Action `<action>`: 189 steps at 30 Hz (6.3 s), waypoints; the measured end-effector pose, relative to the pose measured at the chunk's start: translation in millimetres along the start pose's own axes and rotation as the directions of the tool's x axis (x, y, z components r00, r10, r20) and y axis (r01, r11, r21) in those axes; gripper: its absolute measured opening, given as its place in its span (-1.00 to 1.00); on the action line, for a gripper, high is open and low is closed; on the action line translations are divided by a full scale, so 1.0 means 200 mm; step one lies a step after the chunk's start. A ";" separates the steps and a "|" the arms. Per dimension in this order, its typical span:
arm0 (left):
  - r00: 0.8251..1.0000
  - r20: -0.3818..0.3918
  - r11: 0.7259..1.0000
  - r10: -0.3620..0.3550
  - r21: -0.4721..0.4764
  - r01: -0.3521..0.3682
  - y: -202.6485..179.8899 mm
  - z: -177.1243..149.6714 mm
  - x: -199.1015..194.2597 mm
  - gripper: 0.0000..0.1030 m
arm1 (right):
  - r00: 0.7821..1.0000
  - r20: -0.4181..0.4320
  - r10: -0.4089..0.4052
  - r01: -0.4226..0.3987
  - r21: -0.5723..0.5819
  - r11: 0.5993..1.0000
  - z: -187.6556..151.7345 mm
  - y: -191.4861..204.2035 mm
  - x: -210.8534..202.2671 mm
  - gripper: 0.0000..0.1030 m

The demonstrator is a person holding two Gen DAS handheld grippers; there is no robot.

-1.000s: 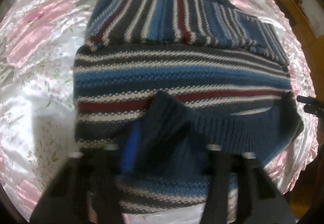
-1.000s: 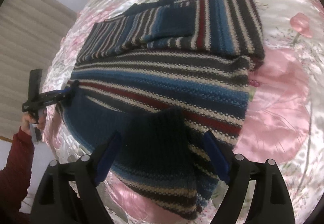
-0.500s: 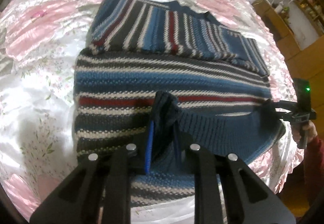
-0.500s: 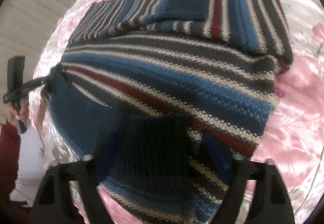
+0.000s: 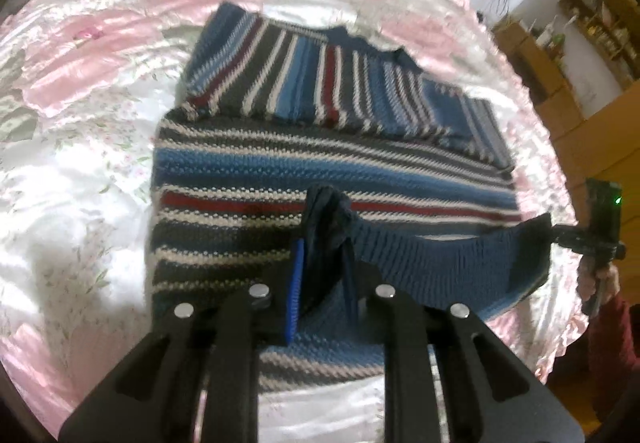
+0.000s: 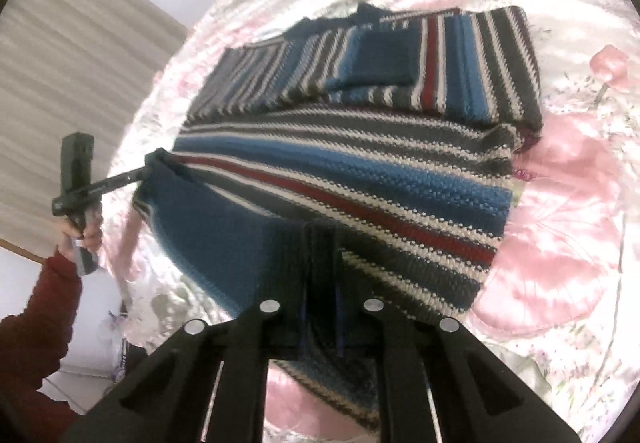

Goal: Fold small clothes

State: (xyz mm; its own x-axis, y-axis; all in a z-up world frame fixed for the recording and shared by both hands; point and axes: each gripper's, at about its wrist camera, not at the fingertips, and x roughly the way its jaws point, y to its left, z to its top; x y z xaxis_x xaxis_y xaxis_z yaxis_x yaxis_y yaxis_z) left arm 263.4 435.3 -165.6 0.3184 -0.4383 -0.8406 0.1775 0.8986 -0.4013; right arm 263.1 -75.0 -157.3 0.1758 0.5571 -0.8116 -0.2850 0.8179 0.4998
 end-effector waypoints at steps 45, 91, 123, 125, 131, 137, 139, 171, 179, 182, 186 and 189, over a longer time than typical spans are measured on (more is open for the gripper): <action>0.944 0.120 0.949 0.306 -0.121 -0.292 0.10 1.04 0.56 0.20 | 0.952 0.071 -0.298 0.279 0.206 0.938 1.10 -0.59 0.31 0.13; 0.939 -0.051 0.926 0.341 -0.153 -0.345 0.25 0.25 0.36 -0.35 | 0.964 -0.082 -0.253 0.263 0.160 0.951 0.12 -0.53 0.14 -0.76; 0.960 -0.010 0.959 0.279 0.054 -0.278 -0.29 0.54 0.70 0.32 | 0.955 -0.014 -0.297 0.298 0.051 0.953 0.99 -0.48 0.30 -0.73; 0.962 -0.005 0.961 0.274 0.046 -0.273 -0.28 0.54 0.69 0.32 | 0.940 0.011 -0.341 0.341 0.036 0.940 1.01 -0.48 0.26 -0.75; 0.958 0.006 0.958 0.288 -0.009 -0.287 -0.26 0.54 0.71 0.32 | 0.929 -0.022 -0.370 0.369 0.152 0.917 1.01 -0.64 0.34 -0.75; 0.949 0.006 0.949 0.315 0.022 -0.315 -0.28 0.53 0.73 0.34 | 0.945 0.007 -0.328 0.320 0.207 0.925 0.96 -0.66 0.31 -0.45; 0.950 0.000 0.950 0.312 0.016 -0.312 -0.28 0.53 0.71 0.34 | 0.941 0.016 -0.338 0.328 0.201 0.923 0.92 -0.63 0.24 -0.23; 0.954 -0.033 0.954 0.298 0.026 -0.298 -0.37 0.54 0.73 0.68 | 0.938 -0.144 -0.316 0.344 0.260 0.902 0.54 -0.63 0.26 0.58; 0.958 -0.038 0.958 0.285 0.008 -0.285 -0.38 0.55 0.72 0.69 | 0.940 -0.118 -0.320 0.337 0.188 0.923 0.59 -0.52 0.26 -0.30; 0.962 -0.026 0.963 0.271 0.012 -0.271 -0.39 0.55 0.68 0.69 | 0.956 -0.038 -0.291 0.293 0.165 0.942 0.59 -0.45 0.16 -0.38; 0.957 -0.044 0.958 0.288 0.014 -0.287 -0.35 0.53 0.72 0.69 | 0.953 -0.003 -0.302 0.298 0.158 0.941 0.55 -0.42 0.13 -0.38; 0.954 -0.042 0.955 0.295 0.023 -0.295 -0.34 0.52 0.76 0.69 | 0.945 -0.072 -0.319 0.327 0.198 0.924 0.50 -0.53 0.24 -0.38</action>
State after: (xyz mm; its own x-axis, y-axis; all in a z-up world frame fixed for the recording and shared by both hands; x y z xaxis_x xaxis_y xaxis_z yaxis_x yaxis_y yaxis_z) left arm 397.1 306.1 -227.4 0.3170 -0.1520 -0.9362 0.0972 0.9871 -0.1273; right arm 396.2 -121.2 -219.4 0.1889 0.2548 -0.9484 -0.0190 0.9665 0.2559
